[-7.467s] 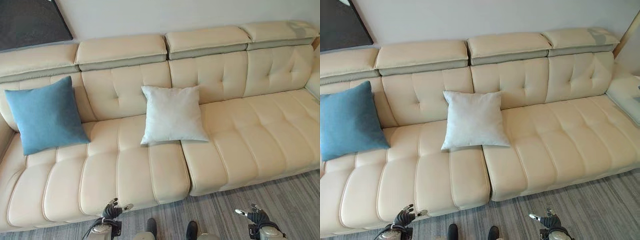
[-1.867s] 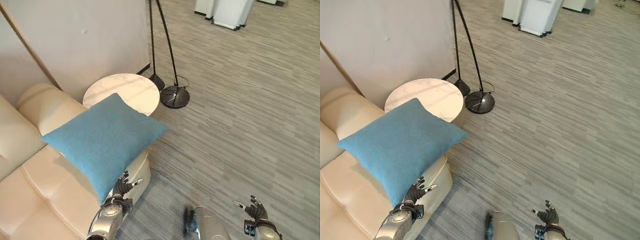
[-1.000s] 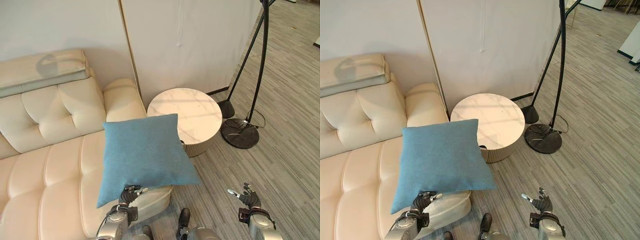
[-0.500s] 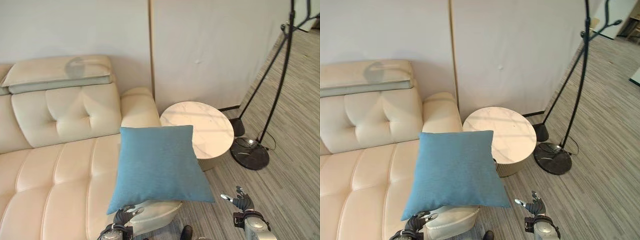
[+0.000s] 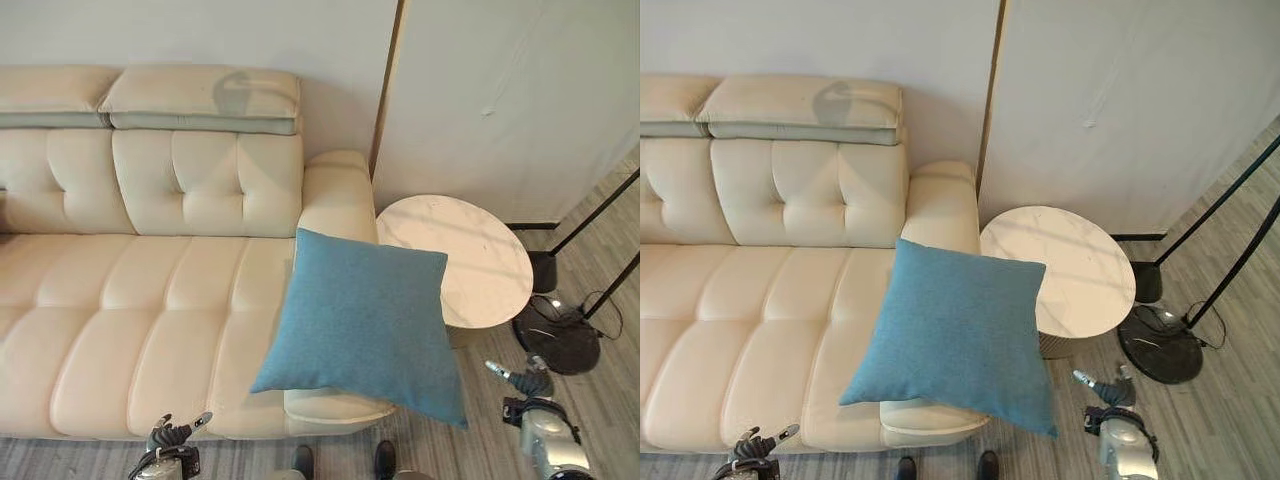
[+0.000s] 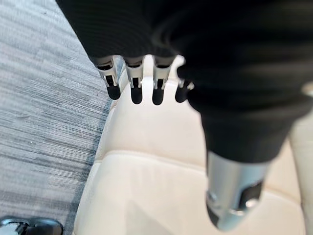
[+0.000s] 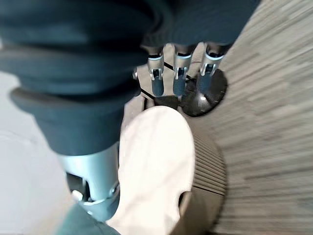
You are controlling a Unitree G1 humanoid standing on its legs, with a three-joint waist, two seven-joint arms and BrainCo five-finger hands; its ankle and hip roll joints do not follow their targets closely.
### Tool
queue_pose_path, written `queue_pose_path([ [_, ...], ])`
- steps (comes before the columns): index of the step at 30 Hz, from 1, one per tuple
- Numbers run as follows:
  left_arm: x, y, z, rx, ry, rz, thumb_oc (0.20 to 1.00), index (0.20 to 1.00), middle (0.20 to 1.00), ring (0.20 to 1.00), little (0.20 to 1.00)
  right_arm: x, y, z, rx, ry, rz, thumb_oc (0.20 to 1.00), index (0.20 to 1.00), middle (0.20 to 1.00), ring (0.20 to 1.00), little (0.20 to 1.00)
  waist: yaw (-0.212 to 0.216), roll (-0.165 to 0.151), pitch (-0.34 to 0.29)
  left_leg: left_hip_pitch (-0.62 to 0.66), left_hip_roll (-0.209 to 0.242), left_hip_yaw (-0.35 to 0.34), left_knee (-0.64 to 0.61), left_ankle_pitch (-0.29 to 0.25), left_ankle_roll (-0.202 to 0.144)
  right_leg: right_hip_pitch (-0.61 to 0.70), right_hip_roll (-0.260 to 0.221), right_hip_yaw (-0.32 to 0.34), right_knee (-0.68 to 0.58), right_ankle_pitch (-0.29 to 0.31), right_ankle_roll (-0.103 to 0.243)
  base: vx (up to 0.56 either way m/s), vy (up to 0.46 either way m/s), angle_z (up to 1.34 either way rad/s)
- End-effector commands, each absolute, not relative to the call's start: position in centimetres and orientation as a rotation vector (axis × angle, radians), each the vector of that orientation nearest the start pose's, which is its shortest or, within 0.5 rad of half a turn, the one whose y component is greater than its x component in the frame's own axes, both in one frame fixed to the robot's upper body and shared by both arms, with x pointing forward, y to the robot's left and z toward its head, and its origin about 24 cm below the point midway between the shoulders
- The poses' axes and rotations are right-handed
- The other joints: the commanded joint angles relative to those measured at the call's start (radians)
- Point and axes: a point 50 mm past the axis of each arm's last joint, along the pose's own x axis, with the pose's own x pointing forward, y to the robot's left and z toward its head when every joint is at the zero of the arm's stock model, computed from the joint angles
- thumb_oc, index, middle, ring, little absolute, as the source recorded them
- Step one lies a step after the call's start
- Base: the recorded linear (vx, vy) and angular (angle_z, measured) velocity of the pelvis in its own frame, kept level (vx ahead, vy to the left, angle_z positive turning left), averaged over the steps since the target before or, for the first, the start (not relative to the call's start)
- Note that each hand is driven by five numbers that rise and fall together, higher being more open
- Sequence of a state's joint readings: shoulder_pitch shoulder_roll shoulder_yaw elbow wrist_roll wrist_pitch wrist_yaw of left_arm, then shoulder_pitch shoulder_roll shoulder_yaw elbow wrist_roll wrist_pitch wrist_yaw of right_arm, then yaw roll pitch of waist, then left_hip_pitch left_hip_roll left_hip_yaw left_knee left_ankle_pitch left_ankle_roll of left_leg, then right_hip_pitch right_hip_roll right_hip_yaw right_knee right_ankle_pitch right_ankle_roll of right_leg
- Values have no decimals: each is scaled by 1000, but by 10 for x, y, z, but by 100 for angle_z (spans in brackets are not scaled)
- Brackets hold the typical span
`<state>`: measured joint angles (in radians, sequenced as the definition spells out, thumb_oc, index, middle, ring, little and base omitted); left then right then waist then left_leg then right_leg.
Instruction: Pick up all the scattered cushions and arrange them neatly on the sofa.
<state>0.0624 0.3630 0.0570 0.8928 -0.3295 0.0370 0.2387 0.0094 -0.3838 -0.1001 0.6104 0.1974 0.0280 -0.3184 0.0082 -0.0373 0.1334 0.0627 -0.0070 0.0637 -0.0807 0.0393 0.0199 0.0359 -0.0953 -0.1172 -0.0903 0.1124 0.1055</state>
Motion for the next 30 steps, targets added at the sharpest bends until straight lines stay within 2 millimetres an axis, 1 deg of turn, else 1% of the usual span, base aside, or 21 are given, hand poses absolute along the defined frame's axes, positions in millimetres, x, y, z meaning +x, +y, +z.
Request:
queue_pose_path([
  [1,174,315,-84,138,736,603,1000,1000,1000,1000,1000,218,-314,-25,-246,407,-613,1000,1000,1000,1000,1000,-16,-5,-29,9,12,33,-7,-86,-38,21,22,-55,3,-139,20,0,0,0],
  [3,190,311,-74,115,669,587,1000,1000,1000,1000,1000,227,-305,-22,-232,386,-581,1000,1000,1000,1000,1000,-20,0,-32,13,12,37,-7,-88,-40,25,20,-57,3,-140,21,12,6,-2],
  [4,190,311,-74,115,668,588,1000,1000,1000,1000,1000,227,-305,-22,-232,385,-580,1000,1000,1000,1000,1000,-20,0,-31,14,12,37,-7,-88,-40,25,20,-57,3,-140,21,0,0,0],
  [6,220,299,-58,86,574,549,1000,1000,1000,1000,1000,248,-277,-16,-205,343,-483,1000,1000,1000,1000,1000,-25,4,-31,19,11,44,-7,-93,-41,29,18,-58,3,-139,21,15,11,-1],
  [7,220,299,-58,86,574,549,1000,1000,1000,1000,1000,249,-277,-16,-205,342,-482,1000,1000,1000,1000,1000,-25,4,-30,19,11,44,-7,-93,-41,29,18,-57,3,-139,21,0,0,0],
  [11,242,283,-48,70,518,511,1000,1000,1000,1000,1000,271,-235,-11,-173,299,-345,1000,1000,1000,1000,1000,-27,6,-23,17,12,56,-7,-94,-40,23,15,-52,3,-136,21,15,27,-7],
  [13,248,273,-49,64,517,484,1000,1000,1000,1000,1000,279,-213,-8,-160,281,-276,1000,1000,1000,1000,1000,-28,5,-17,12,13,59,-7,-93,-39,16,16,-49,3,-133,20,9,30,-5],
  [14,250,269,-49,64,521,472,1000,1000,1000,1000,1000,281,-207,-8,-162,277,-255,1000,1000,1000,1000,1000,-28,5,-15,9,13,60,-7,-92,-38,13,16,-48,3,-132,20,7,30,-6],
  [17,250,251,-59,79,556,407,1000,1000,1000,1000,1000,285,-180,-6,-169,260,-156,1000,1000,1000,1000,1000,-28,6,-7,-6,13,63,-7,-90,-36,-2,14,-46,3,-129,20,14,41,-3],
  [19,248,244,-65,84,583,388,1000,1000,1000,1000,1000,285,-169,-9,-155,265,-127,1000,1000,1000,1000,1000,-28,5,-3,-15,12,60,-7,-88,-35,-10,13,-47,3,-127,19,13,34,1],
  [21,248,230,-71,74,607,354,1000,1000,1000,1000,1000,283,-154,-15,-129,289,-86,1000,1000,1000,1000,1000,-29,5,6,-31,11,57,-7,-84,-34,-25,13,-47,3,-123,18,-14,38,2],
  [23,252,218,-72,76,608,317,1000,1000,1000,1000,1000,280,-143,-21,-116,311,-57,1000,1000,1000,1000,1000,-31,4,14,-51,9,52,-7,-78,-33,-44,12,-47,3,-120,17,-29,34,0],
  [25,257,204,-70,84,592,271,1000,1000,1000,1000,1000,276,-134,-27,-106,334,-27,1000,1000,1000,1000,1000,-31,4,24,-72,8,45,-7,-72,-32,-61,11,-49,3,-117,15,-25,20,6],
  [26,257,204,-70,84,592,271,1000,1000,1000,1000,1000,276,-134,-27,-106,334,-27,1000,1000,1000,1000,1000,-32,4,24,-72,8,45,-7,-72,-32,-61,11,-50,3,-117,15,-73,20,12],
  [27,267,189,-63,102,553,214,1000,1000,1000,1000,1000,275,-126,-30,-104,347,2,1000,1000,1000,1000,1000,-34,3,44,-101,7,38,-7,-63,-31,-87,11,-52,3,-110,13,-93,16,16],
  [28,271,184,-59,109,537,193,1000,1000,1000,1000,1000,276,-124,-29,-99,345,8,1000,1000,1000,1000,1000,-35,2,52,-117,7,34,-7,-57,-31,-103,10,-53,3,-105,12,-115,21,12],
  [29,277,179,-55,120,515,172,1000,1000,1000,1000,1000,277,-121,-28,-90,342,13,1000,1000,1000,1000,1000,-37,2,57,-132,6,33,-7,-54,-31,-118,10,-52,3,-101,12,-55,9,11],
  [30,277,179,-55,120,515,172,1000,1000,1000,1000,1000,277,-121,-28,-90,342,13,1000,1000,1000,1000,1000,-37,3,57,-132,6,33,-7,-54,-31,-118,10,-52,3,-101,12,-89,28,4],
])
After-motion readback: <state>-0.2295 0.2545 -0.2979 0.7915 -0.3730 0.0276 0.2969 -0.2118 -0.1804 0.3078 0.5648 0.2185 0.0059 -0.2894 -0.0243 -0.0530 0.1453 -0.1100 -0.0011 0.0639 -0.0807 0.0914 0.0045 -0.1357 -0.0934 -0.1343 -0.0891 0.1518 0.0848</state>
